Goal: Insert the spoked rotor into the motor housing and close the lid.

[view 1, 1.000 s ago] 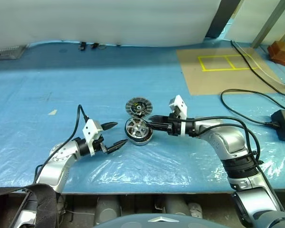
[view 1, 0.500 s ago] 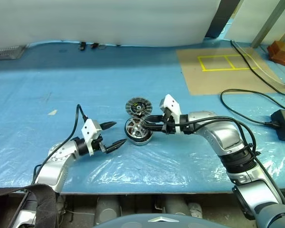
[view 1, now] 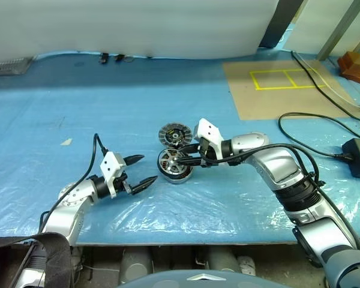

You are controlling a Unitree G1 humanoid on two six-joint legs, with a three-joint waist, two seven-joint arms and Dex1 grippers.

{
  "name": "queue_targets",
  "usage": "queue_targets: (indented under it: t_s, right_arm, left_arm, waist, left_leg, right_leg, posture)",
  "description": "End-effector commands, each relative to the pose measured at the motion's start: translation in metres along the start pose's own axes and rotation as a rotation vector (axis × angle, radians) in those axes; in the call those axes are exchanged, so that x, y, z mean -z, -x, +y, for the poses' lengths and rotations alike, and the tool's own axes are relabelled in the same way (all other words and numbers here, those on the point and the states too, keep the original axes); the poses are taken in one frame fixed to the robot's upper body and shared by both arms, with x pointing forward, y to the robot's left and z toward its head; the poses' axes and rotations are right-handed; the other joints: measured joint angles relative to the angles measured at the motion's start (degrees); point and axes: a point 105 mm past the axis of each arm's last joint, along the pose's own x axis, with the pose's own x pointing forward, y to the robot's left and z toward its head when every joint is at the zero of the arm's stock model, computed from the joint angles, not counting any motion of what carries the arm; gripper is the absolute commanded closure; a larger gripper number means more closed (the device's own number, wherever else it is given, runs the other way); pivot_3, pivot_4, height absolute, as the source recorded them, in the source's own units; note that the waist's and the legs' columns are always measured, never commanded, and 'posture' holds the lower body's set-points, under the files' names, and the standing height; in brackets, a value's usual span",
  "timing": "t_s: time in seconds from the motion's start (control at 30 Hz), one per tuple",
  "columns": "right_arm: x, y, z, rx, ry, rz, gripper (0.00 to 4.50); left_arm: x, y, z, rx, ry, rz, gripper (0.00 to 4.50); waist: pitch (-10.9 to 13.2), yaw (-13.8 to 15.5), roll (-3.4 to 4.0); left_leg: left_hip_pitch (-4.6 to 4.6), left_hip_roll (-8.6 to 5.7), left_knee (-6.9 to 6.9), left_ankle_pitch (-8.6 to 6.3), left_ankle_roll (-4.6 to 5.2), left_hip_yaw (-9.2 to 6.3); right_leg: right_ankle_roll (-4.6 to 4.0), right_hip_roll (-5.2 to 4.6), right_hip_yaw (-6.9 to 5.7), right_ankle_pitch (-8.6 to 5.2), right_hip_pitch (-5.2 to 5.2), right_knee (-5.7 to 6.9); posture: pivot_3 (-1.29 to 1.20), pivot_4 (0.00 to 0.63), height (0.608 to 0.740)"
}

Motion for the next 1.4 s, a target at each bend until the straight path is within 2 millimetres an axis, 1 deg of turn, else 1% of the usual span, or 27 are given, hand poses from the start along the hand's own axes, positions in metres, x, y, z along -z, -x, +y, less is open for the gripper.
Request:
queue_targets:
  t_s: [0.03, 0.4, 0.5, 0.6, 0.63, 0.77, 0.9, 1.0, 1.07, 1.17, 1.4]
  right_arm:
    - [-0.009, -0.002, 0.001, -0.012, 0.043, -0.018, 2.76]
    - [-0.01, -0.007, 0.006, -0.036, 0.036, -0.025, 2.76]
    - [-0.009, -0.009, 0.006, -0.037, 0.033, -0.025, 3.31]
    - [-0.008, -0.01, 0.006, -0.037, 0.031, -0.022, 4.33]
    - [-0.007, -0.01, 0.006, -0.036, 0.031, -0.02, 4.47]
    - [-0.005, -0.011, 0.006, -0.034, 0.035, -0.015, 4.47]
    - [-0.013, -0.01, 0.005, -0.027, 0.038, -0.047, 4.47]
    - [-0.019, -0.008, 0.003, -0.017, 0.045, -0.068, 3.91]
    - [-0.021, -0.008, 0.003, -0.016, 0.047, -0.072, 3.31]
    - [-0.021, -0.008, 0.003, -0.015, 0.048, -0.072, 2.3]
    - [-0.013, -0.01, 0.003, -0.014, 0.026, -0.055, 2.3]
  left_arm:
    - [-0.01, 0.004, 0.003, -0.017, -0.039, -0.025, 0.0]
    - [-0.012, 0.003, 0.002, -0.013, -0.038, -0.026, 0.0]
    - [-0.012, 0.002, 0.001, -0.014, -0.038, -0.027, 0.0]
    - [-0.013, 0.003, 0.002, -0.018, -0.038, -0.028, 0.0]
    - [-0.013, 0.003, 0.002, -0.02, -0.038, -0.028, 0.0]
    - [-0.013, 0.003, 0.003, -0.023, -0.037, -0.027, 0.0]
    - [-0.012, 0.003, 0.003, -0.021, -0.036, -0.023, 0.0]
    - [-0.012, 0.002, 0.003, -0.019, -0.036, -0.023, 0.0]
    - [-0.012, 0.002, 0.003, -0.018, -0.036, -0.022, 0.0]
    - [-0.012, 0.002, 0.002, -0.015, -0.035, -0.021, 0.0]
    - [-0.011, 0.001, 0.002, -0.013, -0.032, -0.02, 0.0]
  waist:
    - [0.0, 0.0, 0.0]
    - [0.0, 0.0, 0.0]
    - [0.0, 0.0, 0.0]
    - [0.0, 0.0, 0.0]
    - [0.0, 0.0, 0.0]
    - [0.0, 0.0, 0.0]
    - [0.0, 0.0, 0.0]
    - [0.0, 0.0, 0.0]
    - [0.0, 0.0, 0.0]
    - [0.0, 0.0, 0.0]
    - [0.0, 0.0, 0.0]
  left_leg:
    - [0.0, 0.0, 0.0, 0.0, 0.0, 0.0]
    - [0.01, 0.01, 0.0, 0.0, 0.0, 0.0]
    - [0.0, 0.0, 0.0, 0.0, 0.0, 0.0]
    - [0.01, 0.0, 0.0, 0.0, 0.0, 0.0]
    - [0.01, 0.0, 0.0, 0.0, 0.0, 0.0]
    - [0.01, 0.0, 0.01, 0.0, 0.0, 0.0]
    - [0.01, 0.01, 0.0, 0.0, 0.0, 0.0]
    - [0.01, 0.0, 0.0, 0.0, 0.0, 0.0]
    - [0.01, 0.0, 0.01, 0.0, 0.0, 0.0]
    - [0.01, 0.0, 0.01, 0.0, 0.0, 0.0]
    - [0.01, 0.0, 0.01, 0.0, 0.0, 0.0]
  right_leg:
    - [0.0, 0.0, 0.0, 0.0, 0.0, 0.0]
    - [0.0, 0.0, 0.0, 0.0, 0.0, 0.01]
    - [0.0, 0.0, 0.0, 0.0, 0.0, 0.0]
    - [0.0, 0.0, 0.0, 0.0, 0.0, 0.01]
    - [0.0, 0.0, 0.0, 0.0, 0.0, 0.01]
    - [0.0, 0.0, 0.0, 0.0, 0.0, 0.01]
    - [0.0, 0.0, 0.0, 0.0, 0.0, 0.01]
    - [0.0, 0.0, 0.0, 0.0, 0.0, 0.01]
    - [0.0, 0.0, 0.0, 0.0, 0.0, 0.02]
    - [0.0, 0.0, 0.0, 0.0, 0.0, 0.02]
    - [0.0, 0.0, 0.0, 0.0, 0.0, 0.02]
  posture:
    - [0.0, 0.15, 0.74]
    - [0.0, 0.15, 0.74]
    - [0.0, 0.15, 0.74]
    - [0.0, 0.15, 0.74]
    - [0.0, 0.15, 0.74]
    - [0.0, 0.15, 0.74]
    - [0.0, 0.15, 0.74]
    - [0.0, 0.15, 0.74]
    - [0.0, 0.15, 0.74]
    - [0.0, 0.15, 0.74]
    - [0.0, 0.15, 0.74]
